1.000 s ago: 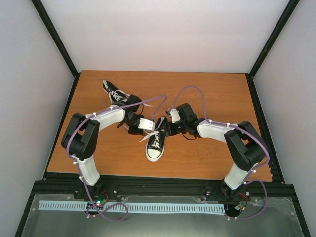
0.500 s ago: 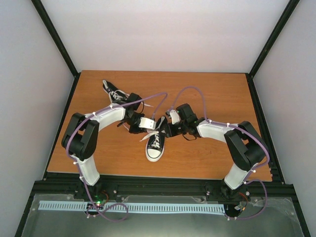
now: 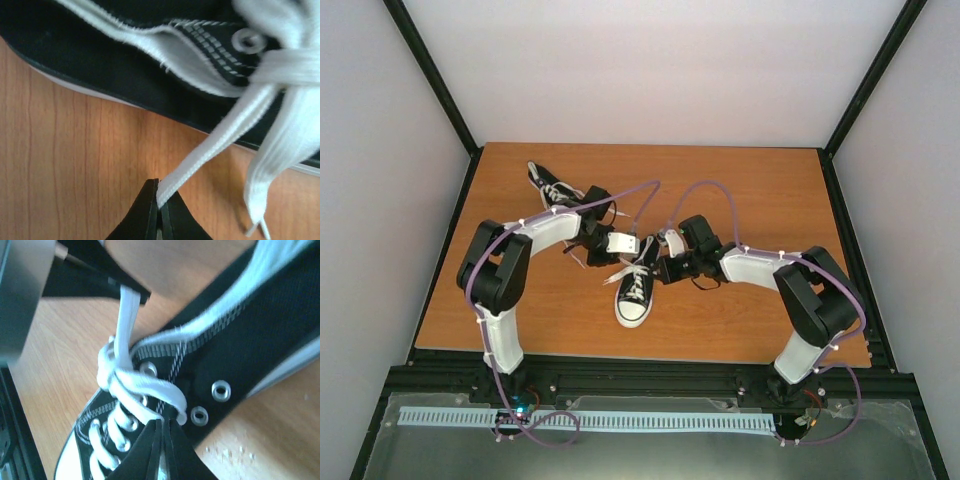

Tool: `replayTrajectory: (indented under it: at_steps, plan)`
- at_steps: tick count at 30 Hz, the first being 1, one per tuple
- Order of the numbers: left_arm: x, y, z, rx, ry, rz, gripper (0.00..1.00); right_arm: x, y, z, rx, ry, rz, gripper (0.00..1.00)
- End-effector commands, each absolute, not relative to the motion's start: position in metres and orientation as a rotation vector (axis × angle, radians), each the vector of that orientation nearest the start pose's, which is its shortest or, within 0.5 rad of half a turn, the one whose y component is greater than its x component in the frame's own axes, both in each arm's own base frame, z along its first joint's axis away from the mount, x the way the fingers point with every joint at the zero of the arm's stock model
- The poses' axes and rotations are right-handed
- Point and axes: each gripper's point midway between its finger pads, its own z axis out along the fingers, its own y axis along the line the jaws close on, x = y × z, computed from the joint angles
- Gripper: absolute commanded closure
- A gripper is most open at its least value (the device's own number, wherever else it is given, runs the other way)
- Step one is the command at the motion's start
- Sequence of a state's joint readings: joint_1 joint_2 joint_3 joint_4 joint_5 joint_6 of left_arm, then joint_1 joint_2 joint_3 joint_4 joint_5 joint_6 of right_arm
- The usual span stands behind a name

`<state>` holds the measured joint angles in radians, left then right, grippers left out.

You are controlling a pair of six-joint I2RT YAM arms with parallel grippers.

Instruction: Tie the shoes

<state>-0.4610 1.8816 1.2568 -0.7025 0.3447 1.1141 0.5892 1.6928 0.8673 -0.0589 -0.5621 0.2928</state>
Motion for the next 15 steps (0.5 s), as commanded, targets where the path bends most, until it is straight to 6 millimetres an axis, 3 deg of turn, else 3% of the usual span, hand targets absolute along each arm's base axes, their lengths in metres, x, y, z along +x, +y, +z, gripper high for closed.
replayTrajectory:
  at_steps: [1, 9, 15]
  plan:
    - [0.347, -0.230, 0.036, -2.391, -2.519, 0.362, 0.99, 0.261, 0.293, 0.062, -0.626, 2.519, 1.122, 0.97]
    - [0.354, -0.228, 0.027, -2.302, -2.572, 0.335, 0.99, 0.243, 0.283, 0.058, -0.638, 2.544, 1.096, 0.97]
    - [0.348, -0.226, 0.021, -2.288, -2.552, 0.348, 0.99, 0.244, 0.282, 0.050, -0.646, 2.560, 1.081, 0.97]
